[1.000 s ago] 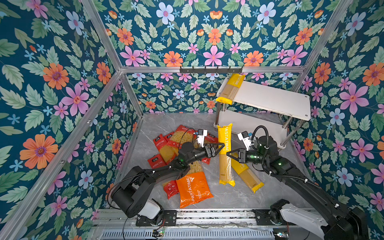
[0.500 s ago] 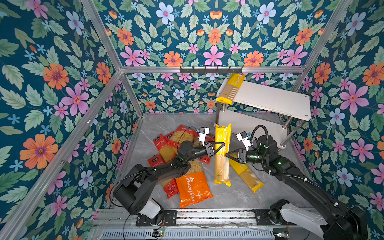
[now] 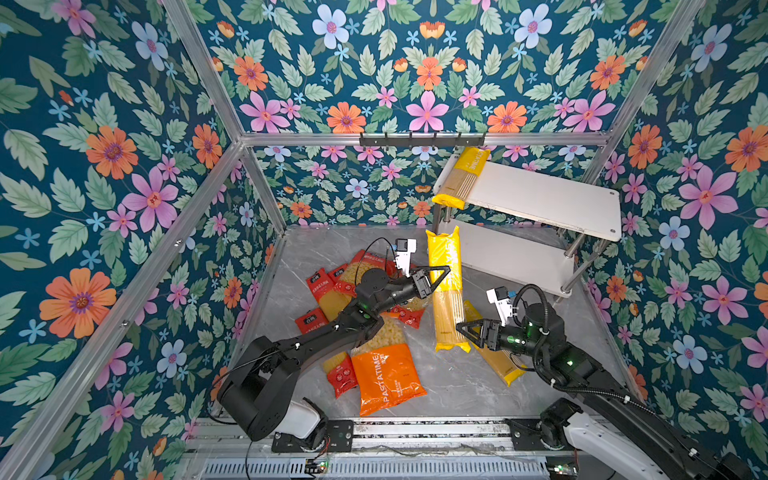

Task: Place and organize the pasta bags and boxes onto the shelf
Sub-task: 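Lift the second yellow pack upright with the right gripper toward the shelf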

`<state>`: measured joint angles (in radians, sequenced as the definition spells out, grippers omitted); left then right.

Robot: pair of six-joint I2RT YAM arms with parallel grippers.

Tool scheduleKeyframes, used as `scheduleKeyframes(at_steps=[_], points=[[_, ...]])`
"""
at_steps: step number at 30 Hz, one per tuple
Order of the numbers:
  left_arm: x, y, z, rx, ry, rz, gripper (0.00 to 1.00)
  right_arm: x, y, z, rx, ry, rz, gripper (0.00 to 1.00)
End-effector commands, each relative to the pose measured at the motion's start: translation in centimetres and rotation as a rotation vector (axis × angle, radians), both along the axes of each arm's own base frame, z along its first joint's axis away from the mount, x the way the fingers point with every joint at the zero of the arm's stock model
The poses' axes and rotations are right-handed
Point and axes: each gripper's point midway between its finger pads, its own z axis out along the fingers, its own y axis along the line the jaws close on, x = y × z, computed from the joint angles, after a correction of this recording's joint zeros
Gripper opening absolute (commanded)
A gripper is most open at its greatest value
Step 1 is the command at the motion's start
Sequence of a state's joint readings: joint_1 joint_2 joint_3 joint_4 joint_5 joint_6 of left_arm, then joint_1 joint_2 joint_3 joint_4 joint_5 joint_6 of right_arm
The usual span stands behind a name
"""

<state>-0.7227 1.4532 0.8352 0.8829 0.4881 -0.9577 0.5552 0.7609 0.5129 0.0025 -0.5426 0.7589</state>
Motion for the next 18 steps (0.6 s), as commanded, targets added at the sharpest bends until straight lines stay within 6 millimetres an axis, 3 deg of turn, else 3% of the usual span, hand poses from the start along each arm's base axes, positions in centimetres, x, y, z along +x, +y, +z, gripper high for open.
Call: scheduleKeyframes(at_steps=[1, 8, 15, 18], points=[[0.8, 0.7, 2.4, -0.093, -0.015, 0.055, 0.18, 0.9, 0.3, 1.2, 0.015, -0.053, -0.024, 0.71], [1.4, 0.4, 2.6, -0.126, 0.024, 0.055, 0.19, 1.9, 1.5, 1.9, 0.014, -0.102, -0.007, 0.56], [1.3, 0.3, 2.7, -0.134, 0.026, 0.044, 0.21, 2.3, 1.7, 2.5, 0.041, -0.130, -0.015, 0.25], [1.1, 0.2, 2.8, -0.134, 0.021, 0.035, 0.26, 2.4, 1.7, 3.0, 0.060, -0.140, -0.022, 0.16]])
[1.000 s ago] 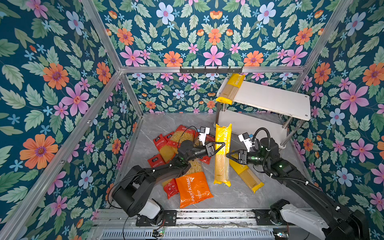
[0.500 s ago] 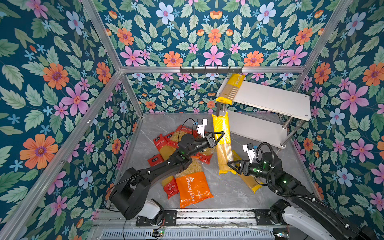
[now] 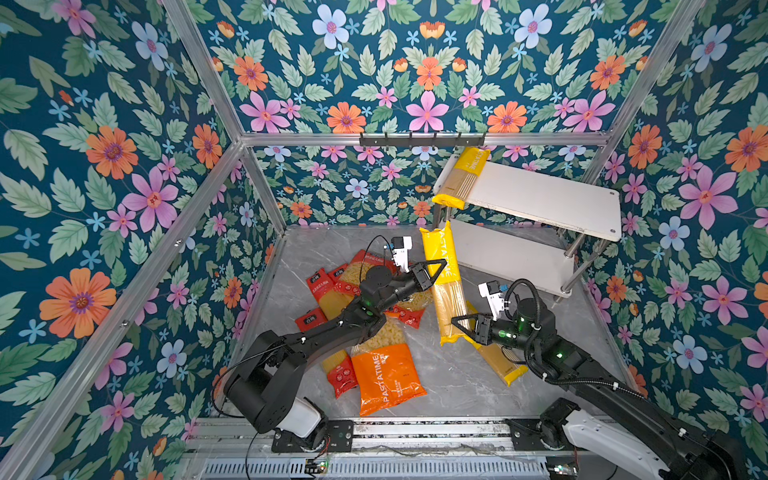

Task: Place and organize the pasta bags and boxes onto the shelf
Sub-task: 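Lift the second yellow pack upright with the right gripper toward the shelf, then carry the yellow pack to the upper shelf with the right gripper while the left releases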

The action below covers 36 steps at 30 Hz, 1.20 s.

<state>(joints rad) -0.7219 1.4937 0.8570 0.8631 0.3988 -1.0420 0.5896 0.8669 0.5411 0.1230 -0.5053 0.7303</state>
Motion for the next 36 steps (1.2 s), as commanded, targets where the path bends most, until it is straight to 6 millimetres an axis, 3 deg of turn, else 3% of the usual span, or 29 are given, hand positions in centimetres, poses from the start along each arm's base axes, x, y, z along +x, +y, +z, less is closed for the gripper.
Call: scheduleKeyframes(at_steps=[1, 9, 14, 19, 26, 31, 36], points=[[-1.1, 0.2, 4.1, -0.111, -0.099, -0.036, 0.28, 0.8, 0.1, 2.3, 0.062, -0.076, -0.028, 0.14], [-0.9, 1.1, 4.3, -0.085, -0.108, -0.013, 0.53, 1.4, -0.2, 5.2, 0.068, -0.140, -0.039, 0.00], [0.1, 3.2, 3.3, -0.048, -0.080, 0.053, 0.62, 3.7, -2.4, 9.3, 0.197, -0.135, -0.075, 0.00], [0.1, 5.7, 1.5, -0.034, -0.048, 0.126, 0.63, 4.8, -4.1, 14.6, 0.273, -0.197, -0.072, 0.00], [-1.0, 7.2, -3.7, -0.031, 0.075, 0.156, 0.63, 6.0, -5.7, 19.7, 0.277, -0.266, -0.116, 0.00], [-1.6, 7.8, -5.0, -0.012, 0.092, 0.167, 0.63, 6.4, -7.0, 21.5, 0.240, -0.305, -0.160, 0.00], [-0.9, 7.6, -4.9, 0.037, 0.061, 0.184, 0.64, 9.7, -10.1, 22.7, 0.328, -0.206, -0.292, 0.00]])
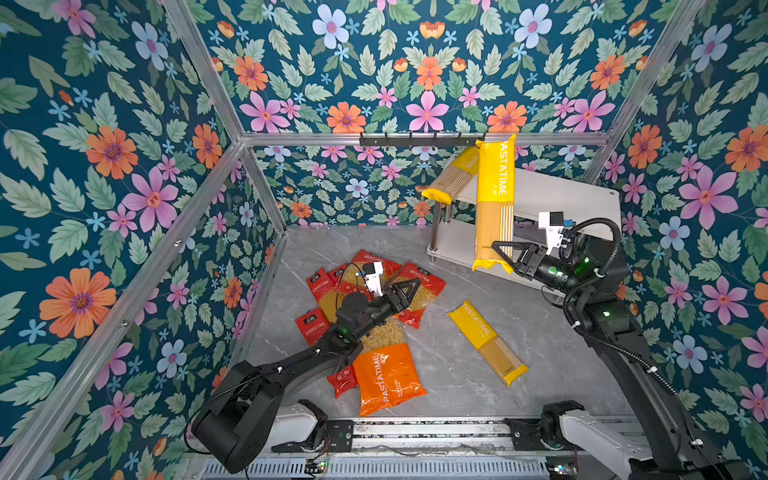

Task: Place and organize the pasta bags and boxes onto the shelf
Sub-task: 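Carry the yellow pack to the upper shelf with the right gripper while the left releases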

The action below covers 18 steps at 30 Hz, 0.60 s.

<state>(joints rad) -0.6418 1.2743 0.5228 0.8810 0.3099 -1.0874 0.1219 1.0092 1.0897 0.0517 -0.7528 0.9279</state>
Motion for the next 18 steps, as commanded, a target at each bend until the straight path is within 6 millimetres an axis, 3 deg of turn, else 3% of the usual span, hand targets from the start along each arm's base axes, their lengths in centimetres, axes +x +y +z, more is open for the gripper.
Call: scheduleKeyframes(at_steps=[1, 8, 13, 18], points=[[1.3, 0.2, 1.8, 0.035, -0.076, 0.041, 0.66, 1.7, -1.6, 3.4, 0.088, -0.057, -0.071, 0.00], [10.3, -0.5, 9.5, 0.208, -0.206, 0.107, 0.77, 5.6, -2.8, 4.9, 0.122, 0.030, -0.156, 0.00], [17.3, -0.9, 11.6, 0.188, -0.184, 0.159, 0.80, 9.1, -4.3, 4.8, 0.204, 0.133, -0.221, 0.00], [21.5, -2.2, 13.5, 0.131, -0.190, 0.181, 0.82, 12.3, -4.5, 4.1, 0.257, 0.204, -0.239, 0.00]])
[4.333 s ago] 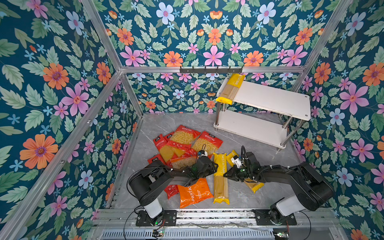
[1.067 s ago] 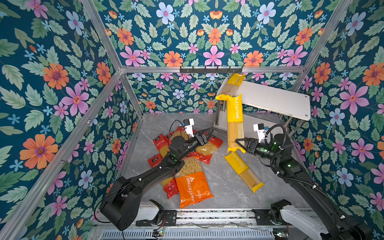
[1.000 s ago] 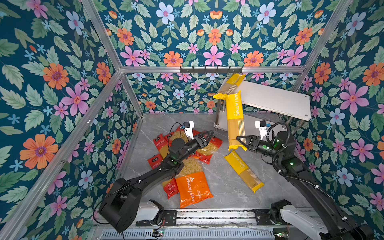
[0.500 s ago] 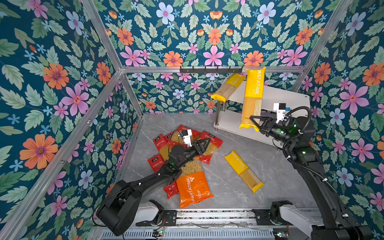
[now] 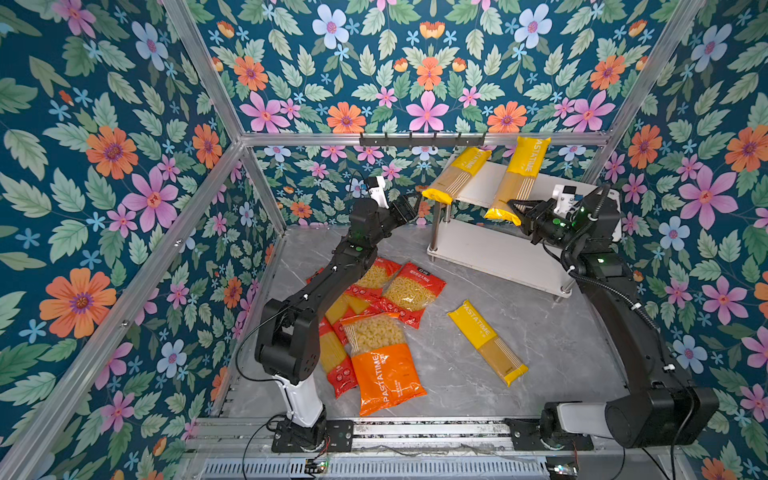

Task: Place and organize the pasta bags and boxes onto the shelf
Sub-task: 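Carry the yellow pack to the upper shelf with the right gripper while the left releases, then set the yellow pack on the upper shelf beside the first pack with the right gripper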

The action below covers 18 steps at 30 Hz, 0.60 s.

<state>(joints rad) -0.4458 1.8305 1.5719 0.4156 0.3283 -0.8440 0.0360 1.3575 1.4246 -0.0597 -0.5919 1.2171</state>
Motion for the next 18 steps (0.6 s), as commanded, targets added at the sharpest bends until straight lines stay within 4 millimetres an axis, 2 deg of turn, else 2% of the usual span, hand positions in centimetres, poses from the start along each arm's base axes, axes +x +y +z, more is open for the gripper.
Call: scheduleKeyframes(at_steps=[1, 5, 9, 13, 18], points=[[1.6, -0.9, 0.8, -0.038, 0.012, -0.010, 0.82, 1.3, -0.1, 3.4, 0.050, -0.112, -0.011, 0.00], [3.9, -2.3, 0.5, -0.083, 0.033, -0.015, 0.78, 3.6, 0.2, 2.5, 0.077, -0.077, -0.011, 0.00], [4.8, -3.8, 0.5, -0.127, 0.035, -0.036, 0.72, 4.9, 1.5, 1.3, 0.082, -0.029, 0.009, 0.00], [4.7, -6.0, 0.6, -0.139, 0.020, -0.064, 0.65, 6.0, 3.0, 0.0, 0.064, 0.012, 0.032, 0.00], [3.7, -8.3, 0.2, -0.144, 0.025, -0.106, 0.56, 7.1, 3.6, -0.8, 0.057, 0.041, 0.053, 0.01]])
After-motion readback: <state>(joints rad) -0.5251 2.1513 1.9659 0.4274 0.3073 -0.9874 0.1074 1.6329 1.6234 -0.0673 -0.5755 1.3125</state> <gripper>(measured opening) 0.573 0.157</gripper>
